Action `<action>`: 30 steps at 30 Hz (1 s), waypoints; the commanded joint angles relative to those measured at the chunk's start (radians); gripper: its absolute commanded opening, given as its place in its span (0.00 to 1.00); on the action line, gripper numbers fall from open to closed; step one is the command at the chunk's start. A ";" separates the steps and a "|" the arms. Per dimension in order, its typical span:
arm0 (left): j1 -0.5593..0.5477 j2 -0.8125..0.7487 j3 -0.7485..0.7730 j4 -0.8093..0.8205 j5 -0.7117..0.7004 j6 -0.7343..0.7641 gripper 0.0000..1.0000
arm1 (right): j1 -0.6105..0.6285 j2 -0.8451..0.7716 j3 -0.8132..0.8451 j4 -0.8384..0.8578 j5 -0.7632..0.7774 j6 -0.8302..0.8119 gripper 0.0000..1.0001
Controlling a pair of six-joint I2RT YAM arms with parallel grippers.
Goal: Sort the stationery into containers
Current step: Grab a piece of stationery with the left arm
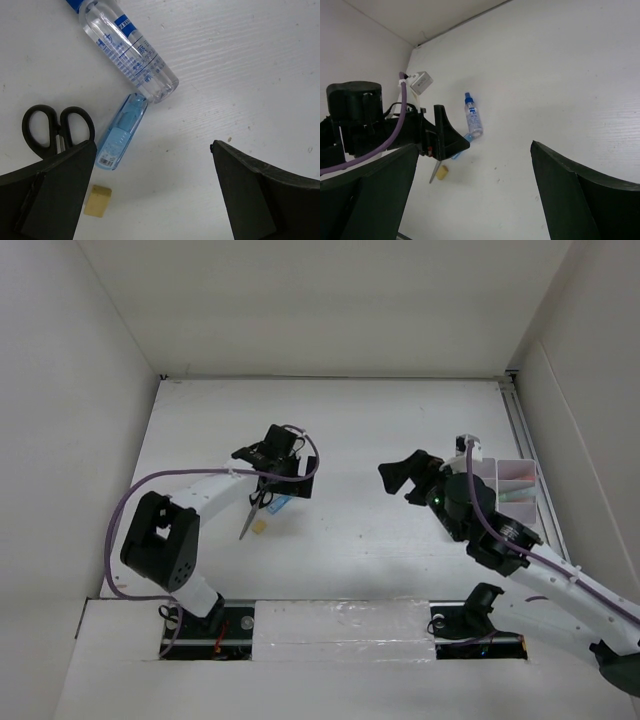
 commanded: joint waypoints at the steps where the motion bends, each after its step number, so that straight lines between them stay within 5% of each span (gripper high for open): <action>1: 0.000 0.030 -0.021 0.006 0.008 -0.004 1.00 | -0.021 -0.032 0.001 0.065 -0.007 0.007 1.00; 30: 0.000 0.133 -0.013 -0.037 -0.010 -0.037 0.94 | -0.021 -0.121 -0.042 0.085 -0.071 0.007 1.00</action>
